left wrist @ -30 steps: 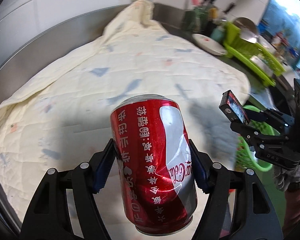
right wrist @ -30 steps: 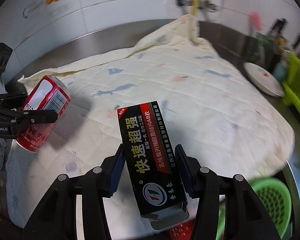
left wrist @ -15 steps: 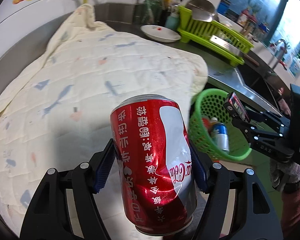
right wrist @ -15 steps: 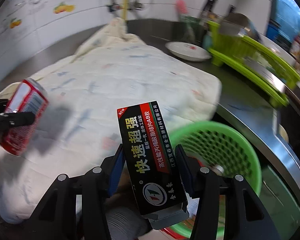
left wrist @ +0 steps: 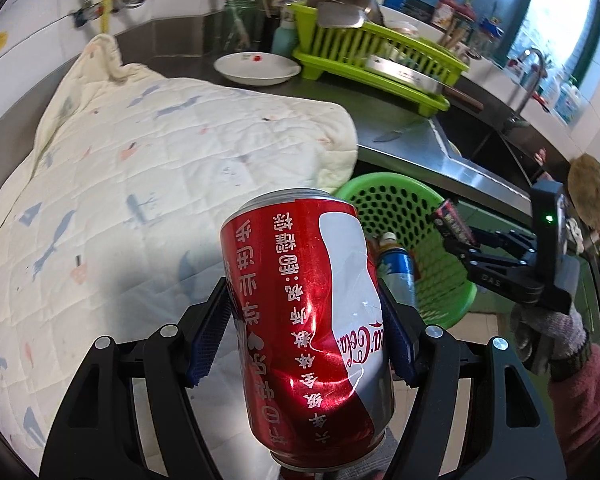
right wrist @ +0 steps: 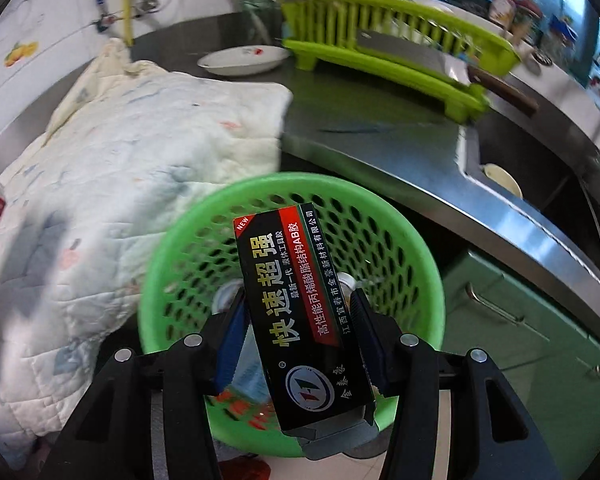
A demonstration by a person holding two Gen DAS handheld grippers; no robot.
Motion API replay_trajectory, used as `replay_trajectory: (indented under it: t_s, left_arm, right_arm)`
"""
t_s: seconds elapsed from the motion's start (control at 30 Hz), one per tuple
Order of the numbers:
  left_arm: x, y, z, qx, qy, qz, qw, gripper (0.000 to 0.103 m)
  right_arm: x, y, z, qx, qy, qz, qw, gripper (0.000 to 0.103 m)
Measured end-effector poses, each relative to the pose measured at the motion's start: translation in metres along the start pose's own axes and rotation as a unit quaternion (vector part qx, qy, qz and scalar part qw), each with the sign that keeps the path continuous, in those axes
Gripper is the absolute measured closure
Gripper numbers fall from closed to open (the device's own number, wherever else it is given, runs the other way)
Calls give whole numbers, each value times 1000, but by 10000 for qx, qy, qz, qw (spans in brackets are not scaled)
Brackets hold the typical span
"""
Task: Collect trash
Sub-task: 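Carry the black box with the right gripper while the left carries the red can to the basket, then drop the black glue box into the green basket with the right gripper, then drop the red Coca-Cola can into the green basket with the left gripper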
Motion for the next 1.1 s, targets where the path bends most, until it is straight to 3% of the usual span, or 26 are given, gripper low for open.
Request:
replay_trajectory:
  t_s: [0.07, 0.13, 0.5, 0.6, 1.1]
  left_arm:
    - [5, 9, 5, -35, -15, 84, 10000, 35]
    - [10, 15, 10, -62, -36, 151, 9999, 35]
    - [41, 52, 49, -227, -75, 543, 9982, 35]
    - [47, 63, 67, -267, -136, 681, 9972, 35]
    - [72, 98, 146, -142, -530, 1284, 9902, 34]
  right_arm:
    - [0, 6, 5, 6, -34, 92, 10000, 53]
    - [-2, 13, 8, 3, -28, 181, 9998, 43]
    - [-4, 35, -7, 56, 170, 466, 9988, 37]
    - [-7, 39, -16, 51, 238, 464, 9986, 30]
    - [-36, 47, -42, -116, 574, 317, 9978, 25]
Point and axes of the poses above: each gripper's, at about its wrist camera, not at the fingertips, and z roughly the way its jaws point, y to its right, x to its top, the point moved 2 cm from there along z, roughly the way its jaws point, and after that the axes turned 12 degrees about z, right-handed, at the moved point
